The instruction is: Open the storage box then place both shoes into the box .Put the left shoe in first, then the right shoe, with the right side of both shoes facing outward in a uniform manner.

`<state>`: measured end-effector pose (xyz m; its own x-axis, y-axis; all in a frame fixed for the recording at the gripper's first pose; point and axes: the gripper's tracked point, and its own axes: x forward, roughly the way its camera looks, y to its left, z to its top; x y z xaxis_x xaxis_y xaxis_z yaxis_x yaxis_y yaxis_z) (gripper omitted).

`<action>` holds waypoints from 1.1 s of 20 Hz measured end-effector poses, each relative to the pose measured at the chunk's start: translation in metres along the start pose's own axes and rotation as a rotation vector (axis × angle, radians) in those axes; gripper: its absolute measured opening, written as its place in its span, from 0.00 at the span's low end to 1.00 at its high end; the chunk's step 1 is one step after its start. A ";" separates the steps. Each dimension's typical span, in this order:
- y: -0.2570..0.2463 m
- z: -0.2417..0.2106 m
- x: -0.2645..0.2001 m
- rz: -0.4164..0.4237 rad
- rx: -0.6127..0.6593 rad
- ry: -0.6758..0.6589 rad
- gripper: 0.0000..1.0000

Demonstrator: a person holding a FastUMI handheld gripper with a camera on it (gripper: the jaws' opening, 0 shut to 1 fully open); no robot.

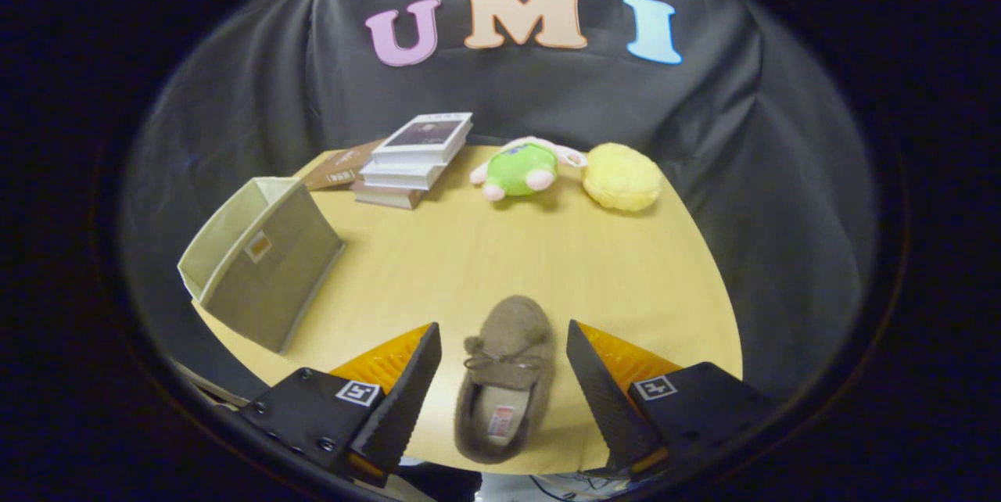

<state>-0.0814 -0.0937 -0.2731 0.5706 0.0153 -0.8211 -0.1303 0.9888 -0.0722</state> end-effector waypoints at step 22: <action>-0.022 -0.111 0.052 0.090 0.041 0.405 0.29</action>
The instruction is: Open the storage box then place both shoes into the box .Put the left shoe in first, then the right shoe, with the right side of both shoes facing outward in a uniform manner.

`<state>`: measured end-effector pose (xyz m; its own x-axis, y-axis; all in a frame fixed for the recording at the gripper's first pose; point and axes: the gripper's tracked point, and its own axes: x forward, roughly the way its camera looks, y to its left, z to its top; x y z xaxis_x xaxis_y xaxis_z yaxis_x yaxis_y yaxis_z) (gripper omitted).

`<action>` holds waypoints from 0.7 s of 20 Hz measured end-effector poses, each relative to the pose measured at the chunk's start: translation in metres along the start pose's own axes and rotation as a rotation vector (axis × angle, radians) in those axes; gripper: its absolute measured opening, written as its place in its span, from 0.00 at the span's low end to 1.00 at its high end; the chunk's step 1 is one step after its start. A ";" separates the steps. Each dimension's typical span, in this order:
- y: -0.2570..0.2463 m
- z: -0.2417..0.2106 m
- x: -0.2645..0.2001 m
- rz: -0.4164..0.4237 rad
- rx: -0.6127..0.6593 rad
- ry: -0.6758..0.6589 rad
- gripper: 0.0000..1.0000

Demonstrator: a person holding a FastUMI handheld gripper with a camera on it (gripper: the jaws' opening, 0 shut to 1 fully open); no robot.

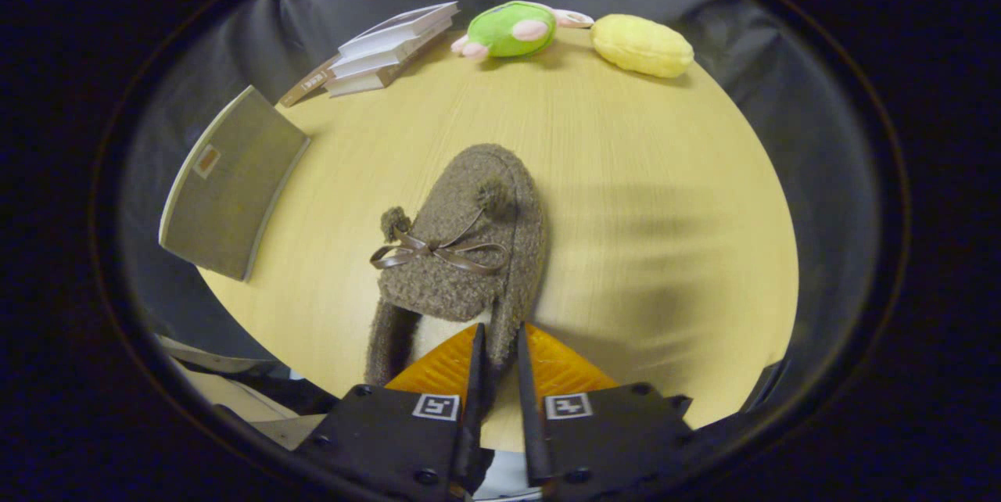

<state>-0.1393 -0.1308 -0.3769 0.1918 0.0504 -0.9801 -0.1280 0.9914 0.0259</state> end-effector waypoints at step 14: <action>0.022 0.017 -0.027 0.083 0.412 -0.002 0.04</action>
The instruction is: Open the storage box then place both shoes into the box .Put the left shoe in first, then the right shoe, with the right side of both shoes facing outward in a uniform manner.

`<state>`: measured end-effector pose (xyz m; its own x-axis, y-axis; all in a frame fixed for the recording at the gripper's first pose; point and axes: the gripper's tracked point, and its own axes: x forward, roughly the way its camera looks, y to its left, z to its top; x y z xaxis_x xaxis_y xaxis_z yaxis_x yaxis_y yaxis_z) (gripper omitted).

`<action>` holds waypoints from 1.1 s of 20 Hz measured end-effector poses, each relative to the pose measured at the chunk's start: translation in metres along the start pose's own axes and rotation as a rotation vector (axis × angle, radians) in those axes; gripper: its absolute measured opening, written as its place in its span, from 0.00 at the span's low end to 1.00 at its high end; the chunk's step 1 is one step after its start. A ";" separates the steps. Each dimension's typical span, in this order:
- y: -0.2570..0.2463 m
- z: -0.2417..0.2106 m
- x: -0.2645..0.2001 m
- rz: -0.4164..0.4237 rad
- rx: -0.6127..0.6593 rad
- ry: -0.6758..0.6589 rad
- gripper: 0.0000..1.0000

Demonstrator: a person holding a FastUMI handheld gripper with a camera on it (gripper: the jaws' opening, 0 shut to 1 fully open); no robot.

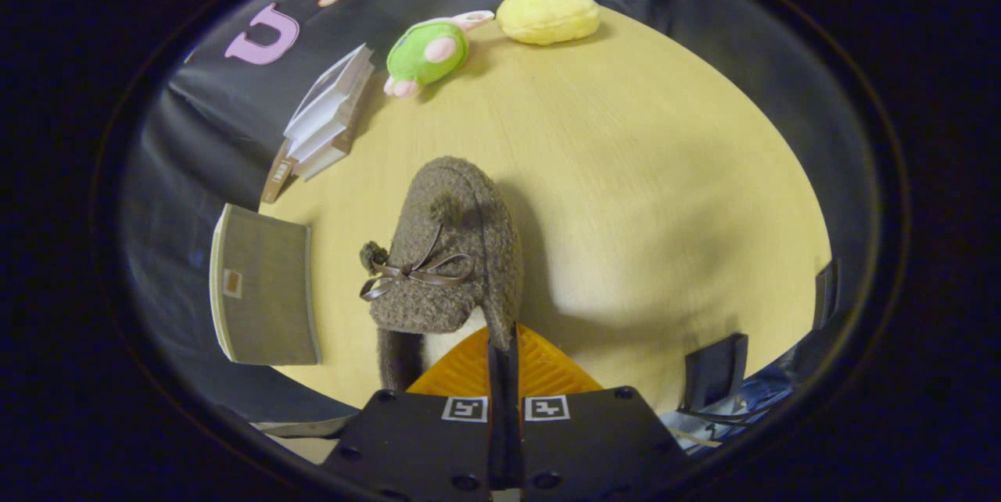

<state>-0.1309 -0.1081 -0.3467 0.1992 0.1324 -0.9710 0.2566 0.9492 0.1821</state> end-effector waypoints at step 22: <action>0.235 0.022 -0.059 0.193 -0.087 -0.110 0.03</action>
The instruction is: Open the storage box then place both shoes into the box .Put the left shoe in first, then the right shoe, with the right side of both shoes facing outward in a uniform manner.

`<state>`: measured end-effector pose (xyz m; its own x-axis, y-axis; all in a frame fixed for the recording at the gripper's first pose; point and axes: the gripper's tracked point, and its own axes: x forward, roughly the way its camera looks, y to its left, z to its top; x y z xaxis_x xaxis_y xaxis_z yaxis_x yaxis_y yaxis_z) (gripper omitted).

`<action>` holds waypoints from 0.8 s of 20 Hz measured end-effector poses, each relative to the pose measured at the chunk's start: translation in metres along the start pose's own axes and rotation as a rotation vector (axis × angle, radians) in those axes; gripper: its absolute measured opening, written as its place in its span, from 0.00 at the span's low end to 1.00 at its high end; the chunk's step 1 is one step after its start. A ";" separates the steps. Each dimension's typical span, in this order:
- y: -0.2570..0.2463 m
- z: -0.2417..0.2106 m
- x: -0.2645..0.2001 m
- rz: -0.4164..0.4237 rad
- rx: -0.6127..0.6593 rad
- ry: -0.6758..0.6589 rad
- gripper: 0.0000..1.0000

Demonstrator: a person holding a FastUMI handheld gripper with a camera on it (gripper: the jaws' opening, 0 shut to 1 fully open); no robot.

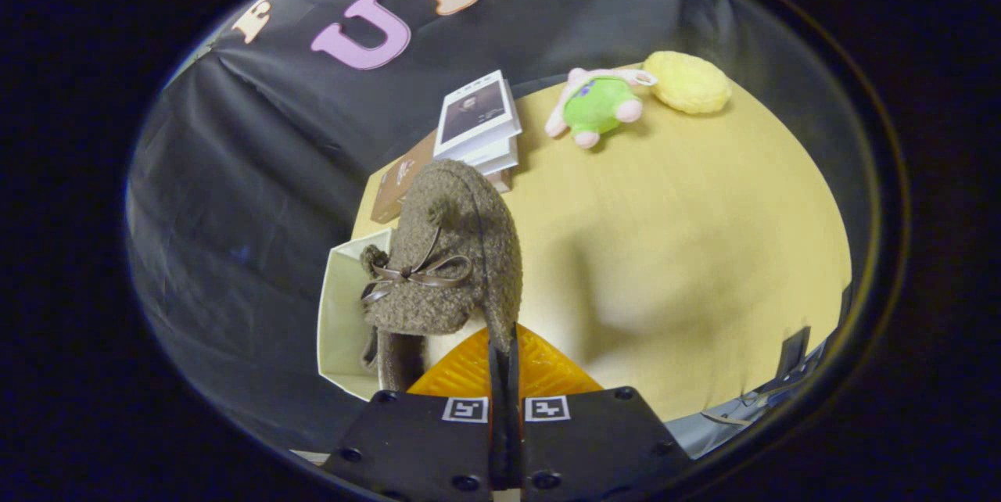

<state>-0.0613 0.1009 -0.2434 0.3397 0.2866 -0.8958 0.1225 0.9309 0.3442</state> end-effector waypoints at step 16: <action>0.150 -0.041 0.062 0.117 -0.067 0.070 0.03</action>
<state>-0.0606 0.2675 -0.2590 0.2817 0.4067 -0.8691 0.0231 0.9026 0.4299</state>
